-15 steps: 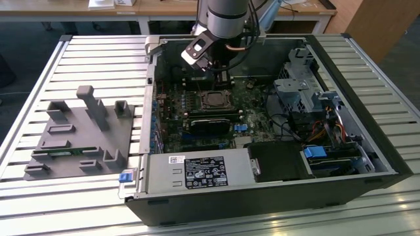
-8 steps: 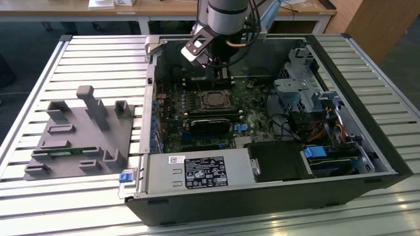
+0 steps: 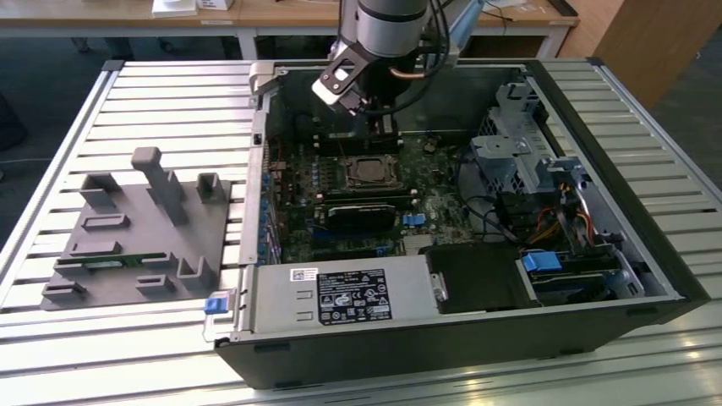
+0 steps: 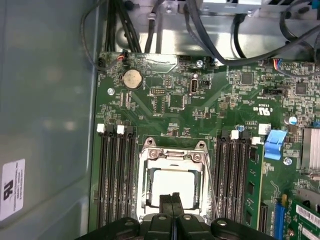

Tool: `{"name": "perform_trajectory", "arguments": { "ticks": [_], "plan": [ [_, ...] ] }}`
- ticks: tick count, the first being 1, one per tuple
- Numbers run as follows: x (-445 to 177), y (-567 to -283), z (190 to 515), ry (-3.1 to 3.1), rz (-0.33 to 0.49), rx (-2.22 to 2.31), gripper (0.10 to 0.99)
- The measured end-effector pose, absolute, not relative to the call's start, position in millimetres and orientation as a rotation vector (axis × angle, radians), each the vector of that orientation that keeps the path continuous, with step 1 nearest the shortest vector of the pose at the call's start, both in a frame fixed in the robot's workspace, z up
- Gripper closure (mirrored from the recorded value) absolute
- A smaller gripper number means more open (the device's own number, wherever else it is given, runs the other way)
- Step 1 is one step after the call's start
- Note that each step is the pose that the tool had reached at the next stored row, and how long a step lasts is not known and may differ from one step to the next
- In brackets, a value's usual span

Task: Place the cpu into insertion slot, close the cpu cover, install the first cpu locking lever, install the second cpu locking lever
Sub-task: 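Install the first cpu locking lever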

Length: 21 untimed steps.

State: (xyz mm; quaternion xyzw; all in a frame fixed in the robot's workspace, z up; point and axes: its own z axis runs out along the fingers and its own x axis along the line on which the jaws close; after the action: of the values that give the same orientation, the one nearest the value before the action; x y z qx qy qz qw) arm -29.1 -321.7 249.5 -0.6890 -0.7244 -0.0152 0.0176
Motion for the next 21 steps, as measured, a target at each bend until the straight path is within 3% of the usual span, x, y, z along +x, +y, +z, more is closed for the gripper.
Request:
{"name": "perform_trajectory", "arguments": {
  "ticks": [21],
  "plan": [
    [-29.1, -321.7, 249.5, -2.405, -0.042, -1.963, 0.980]
  ]
}}
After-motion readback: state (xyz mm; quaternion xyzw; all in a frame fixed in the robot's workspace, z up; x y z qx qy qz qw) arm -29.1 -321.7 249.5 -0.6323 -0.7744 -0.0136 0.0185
